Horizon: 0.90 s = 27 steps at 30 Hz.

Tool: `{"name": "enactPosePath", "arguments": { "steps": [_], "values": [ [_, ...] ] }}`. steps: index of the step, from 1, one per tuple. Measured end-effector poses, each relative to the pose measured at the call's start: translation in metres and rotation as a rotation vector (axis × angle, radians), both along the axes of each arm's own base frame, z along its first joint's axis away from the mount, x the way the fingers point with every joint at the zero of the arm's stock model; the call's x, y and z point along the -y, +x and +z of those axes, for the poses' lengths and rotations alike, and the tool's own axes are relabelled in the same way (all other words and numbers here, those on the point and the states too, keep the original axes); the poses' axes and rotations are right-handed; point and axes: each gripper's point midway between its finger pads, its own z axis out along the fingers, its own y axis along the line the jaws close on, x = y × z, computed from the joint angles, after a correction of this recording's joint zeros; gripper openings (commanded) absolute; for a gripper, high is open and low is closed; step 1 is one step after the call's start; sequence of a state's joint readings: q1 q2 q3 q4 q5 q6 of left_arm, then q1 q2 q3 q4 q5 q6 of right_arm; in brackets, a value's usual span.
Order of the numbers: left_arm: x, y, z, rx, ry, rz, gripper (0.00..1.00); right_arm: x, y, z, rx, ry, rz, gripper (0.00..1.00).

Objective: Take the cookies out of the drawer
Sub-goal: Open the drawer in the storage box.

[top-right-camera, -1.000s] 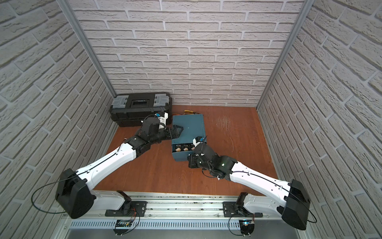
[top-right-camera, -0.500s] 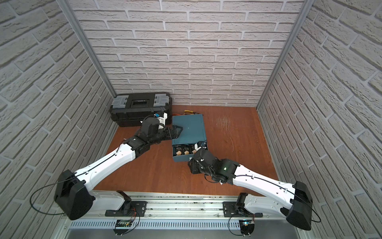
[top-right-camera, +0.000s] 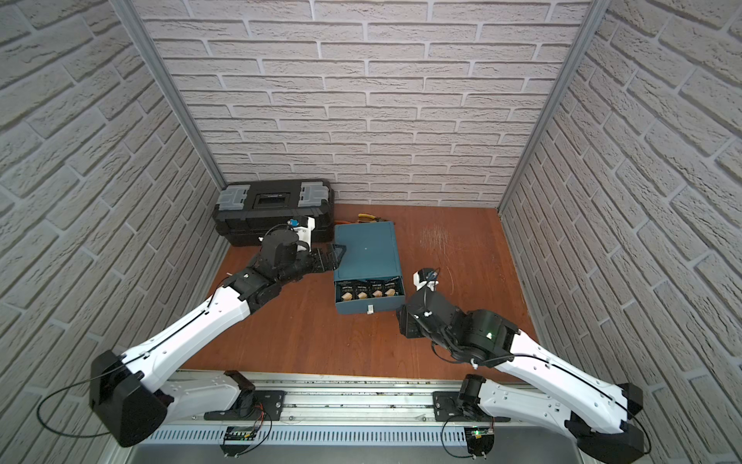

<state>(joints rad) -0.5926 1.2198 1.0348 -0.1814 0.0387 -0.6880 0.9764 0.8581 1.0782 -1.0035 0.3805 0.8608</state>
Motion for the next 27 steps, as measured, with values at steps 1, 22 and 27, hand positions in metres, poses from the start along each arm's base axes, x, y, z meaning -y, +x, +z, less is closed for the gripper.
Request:
{"name": "enactPosePath", "arguments": {
  "steps": [1, 22, 27],
  "values": [
    [-0.001, 0.001, 0.0, 0.001, 0.003, 0.003, 0.98, 0.005, 0.0, 0.009, 0.02, -0.01, -0.005, 0.57],
    [0.016, 0.015, -0.03, -0.072, 0.003, -0.055, 0.98, -0.056, -0.012, 0.008, -0.104, 0.268, 0.251, 0.43],
    [0.021, 0.018, -0.039, -0.098, 0.002, -0.065, 0.98, -0.064, -0.022, -0.025, -0.16, 0.318, 0.264, 0.46]
  ]
}}
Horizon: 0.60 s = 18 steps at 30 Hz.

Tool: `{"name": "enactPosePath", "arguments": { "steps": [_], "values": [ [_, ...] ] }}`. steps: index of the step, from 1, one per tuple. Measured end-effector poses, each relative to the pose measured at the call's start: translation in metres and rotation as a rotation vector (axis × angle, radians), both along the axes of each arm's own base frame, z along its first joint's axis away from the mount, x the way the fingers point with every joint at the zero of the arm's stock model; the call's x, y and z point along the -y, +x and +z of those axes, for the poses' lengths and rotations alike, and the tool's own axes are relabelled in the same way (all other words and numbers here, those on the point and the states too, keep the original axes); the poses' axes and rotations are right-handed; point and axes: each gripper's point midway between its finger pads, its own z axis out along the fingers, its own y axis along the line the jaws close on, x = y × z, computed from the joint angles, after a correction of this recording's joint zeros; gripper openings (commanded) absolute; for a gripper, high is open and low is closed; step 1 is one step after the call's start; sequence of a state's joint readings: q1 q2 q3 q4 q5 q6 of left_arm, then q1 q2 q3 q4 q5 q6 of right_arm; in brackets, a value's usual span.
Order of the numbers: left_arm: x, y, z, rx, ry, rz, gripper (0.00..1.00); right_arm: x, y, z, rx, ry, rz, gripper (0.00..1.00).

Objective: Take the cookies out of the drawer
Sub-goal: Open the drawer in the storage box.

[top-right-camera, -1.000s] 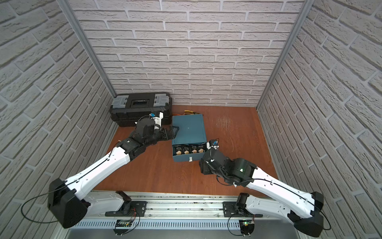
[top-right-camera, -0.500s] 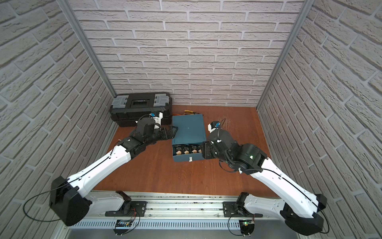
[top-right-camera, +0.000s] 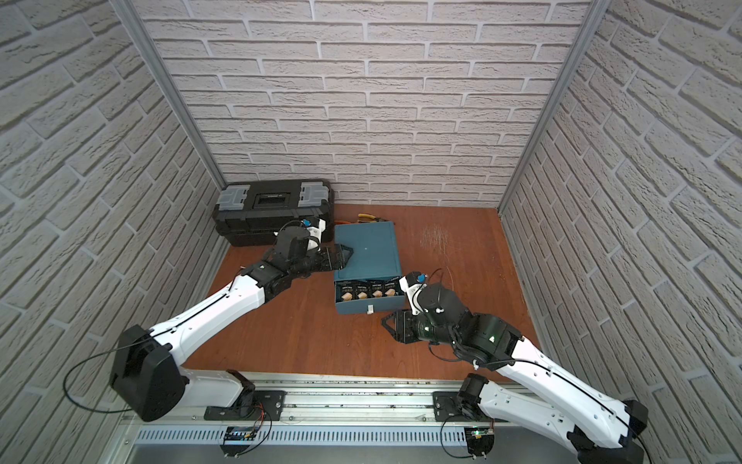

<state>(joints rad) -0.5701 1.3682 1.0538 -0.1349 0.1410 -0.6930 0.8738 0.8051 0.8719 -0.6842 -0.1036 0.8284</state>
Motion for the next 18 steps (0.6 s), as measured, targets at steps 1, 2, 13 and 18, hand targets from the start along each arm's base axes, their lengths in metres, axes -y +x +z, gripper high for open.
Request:
{"name": "enactPosePath", "arguments": {
  "steps": [1, 2, 13, 18],
  "values": [
    [0.0, 0.0, 0.0, -0.001, -0.002, 0.001, 0.98, -0.003, 0.0, -0.007, -0.006, 0.01, 0.0, 0.47],
    [0.0, 0.0, 0.001, 0.001, -0.005, 0.001, 0.98, -0.005, 0.002, -0.014, -0.009, 0.021, -0.002, 0.49],
    [0.002, 0.002, -0.004, -0.018, -0.011, 0.004, 0.98, -0.04, 0.03, -0.024, 0.052, 0.157, -0.026, 0.51],
    [0.003, 0.002, -0.005, -0.021, -0.011, 0.004, 0.98, -0.041, 0.038, -0.016, 0.095, 0.182, -0.052, 0.49]
  ]
}}
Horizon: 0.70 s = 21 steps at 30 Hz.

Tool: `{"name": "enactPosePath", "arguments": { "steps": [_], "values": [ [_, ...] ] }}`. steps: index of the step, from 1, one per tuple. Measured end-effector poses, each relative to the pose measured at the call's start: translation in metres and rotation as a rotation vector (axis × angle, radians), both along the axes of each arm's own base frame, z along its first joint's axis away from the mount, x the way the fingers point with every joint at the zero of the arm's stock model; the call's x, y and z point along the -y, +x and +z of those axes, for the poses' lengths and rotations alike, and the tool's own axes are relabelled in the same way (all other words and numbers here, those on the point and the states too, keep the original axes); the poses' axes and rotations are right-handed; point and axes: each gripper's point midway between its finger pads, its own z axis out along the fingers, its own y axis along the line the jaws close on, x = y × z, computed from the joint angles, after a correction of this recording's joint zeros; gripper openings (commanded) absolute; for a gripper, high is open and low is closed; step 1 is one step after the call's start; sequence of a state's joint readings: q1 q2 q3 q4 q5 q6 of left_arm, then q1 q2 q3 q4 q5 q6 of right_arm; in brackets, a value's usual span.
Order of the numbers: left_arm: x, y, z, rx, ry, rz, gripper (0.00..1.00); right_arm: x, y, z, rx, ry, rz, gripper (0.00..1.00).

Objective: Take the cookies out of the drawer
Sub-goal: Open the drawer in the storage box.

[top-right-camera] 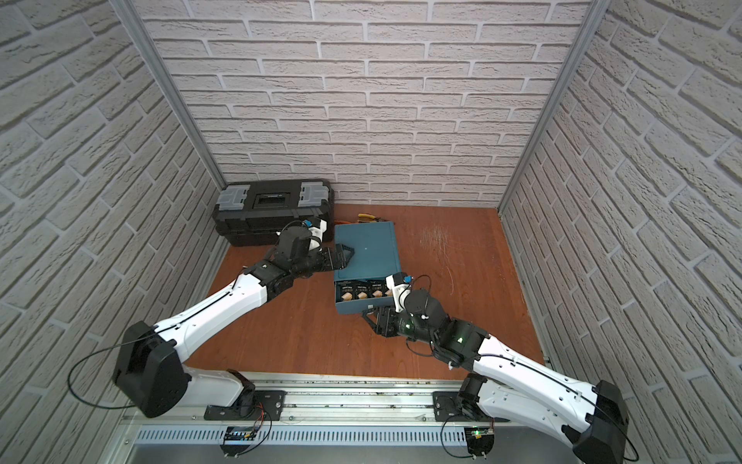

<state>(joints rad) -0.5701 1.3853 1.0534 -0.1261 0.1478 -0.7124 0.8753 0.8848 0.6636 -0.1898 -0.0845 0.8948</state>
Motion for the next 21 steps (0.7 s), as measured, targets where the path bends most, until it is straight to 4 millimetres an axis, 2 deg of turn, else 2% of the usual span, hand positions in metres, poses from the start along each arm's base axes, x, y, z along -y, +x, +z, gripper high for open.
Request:
{"name": "enactPosePath", "arguments": {
  "steps": [10, 13, 17, 21],
  "values": [
    [0.0, 0.0, -0.002, -0.008, -0.001, 0.002, 0.98, -0.001, 0.011, -0.013, -0.013, -0.031, -0.048, 0.42],
    [0.001, 0.0, -0.002, -0.008, -0.001, 0.002, 0.98, -0.002, 0.014, -0.014, -0.008, -0.033, -0.057, 0.33],
    [0.001, 0.0, -0.002, -0.008, -0.001, 0.001, 0.98, 0.0, 0.017, -0.015, -0.005, -0.037, -0.074, 0.15],
    [0.001, 0.0, -0.002, -0.008, -0.002, 0.001, 0.98, 0.003, 0.017, -0.018, -0.013, -0.054, -0.086, 0.07]
  ]
}}
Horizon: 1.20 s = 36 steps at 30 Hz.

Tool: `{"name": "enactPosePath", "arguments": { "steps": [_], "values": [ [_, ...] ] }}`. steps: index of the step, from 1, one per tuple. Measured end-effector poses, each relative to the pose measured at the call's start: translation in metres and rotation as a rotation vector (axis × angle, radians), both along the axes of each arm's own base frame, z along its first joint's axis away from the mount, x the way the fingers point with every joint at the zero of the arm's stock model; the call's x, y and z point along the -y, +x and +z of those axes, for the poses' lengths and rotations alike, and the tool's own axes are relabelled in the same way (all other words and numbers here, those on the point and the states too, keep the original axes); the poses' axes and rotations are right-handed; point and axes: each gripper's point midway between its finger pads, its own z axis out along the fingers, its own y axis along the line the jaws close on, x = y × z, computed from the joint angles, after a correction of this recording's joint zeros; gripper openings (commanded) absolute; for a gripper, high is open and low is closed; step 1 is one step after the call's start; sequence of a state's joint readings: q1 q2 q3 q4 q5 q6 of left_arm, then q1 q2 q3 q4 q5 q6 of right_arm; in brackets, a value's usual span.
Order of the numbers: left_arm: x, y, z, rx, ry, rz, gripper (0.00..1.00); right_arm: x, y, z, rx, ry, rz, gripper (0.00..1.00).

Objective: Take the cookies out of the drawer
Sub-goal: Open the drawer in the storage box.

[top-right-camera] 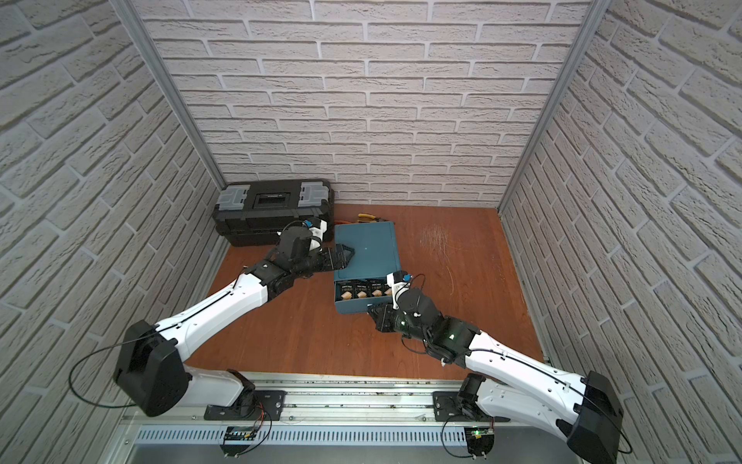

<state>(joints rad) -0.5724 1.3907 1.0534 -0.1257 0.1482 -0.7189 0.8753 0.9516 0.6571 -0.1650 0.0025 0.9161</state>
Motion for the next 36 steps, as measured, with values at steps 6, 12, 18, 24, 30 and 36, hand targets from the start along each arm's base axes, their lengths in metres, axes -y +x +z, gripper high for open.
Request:
{"name": "enactPosePath", "arguments": {
  "steps": [6, 12, 18, 24, 30, 36],
  "values": [
    [0.0, 0.0, 0.0, 0.0, 0.0, 0.0, 0.98, 0.004, -0.006, 0.0, -0.008, -0.01, -0.009, 0.03],
    [0.003, 0.0, -0.002, -0.001, 0.0, -0.005, 0.98, 0.007, -0.017, -0.001, -0.014, -0.032, -0.001, 0.03],
    [0.004, 0.0, -0.001, 0.002, -0.003, -0.007, 0.98, 0.009, -0.026, -0.002, -0.014, -0.048, -0.002, 0.03],
    [0.006, -0.001, -0.001, 0.0, -0.007, -0.009, 0.98, 0.012, -0.031, -0.004, -0.015, -0.067, -0.008, 0.25],
    [0.006, -0.001, -0.001, -0.001, -0.006, -0.008, 0.98, 0.019, -0.04, -0.006, -0.042, -0.129, -0.003, 0.47],
    [0.006, -0.001, -0.001, -0.001, -0.005, -0.007, 0.99, 0.049, -0.043, 0.02, -0.039, -0.233, -0.057, 0.49]
  ]
}}
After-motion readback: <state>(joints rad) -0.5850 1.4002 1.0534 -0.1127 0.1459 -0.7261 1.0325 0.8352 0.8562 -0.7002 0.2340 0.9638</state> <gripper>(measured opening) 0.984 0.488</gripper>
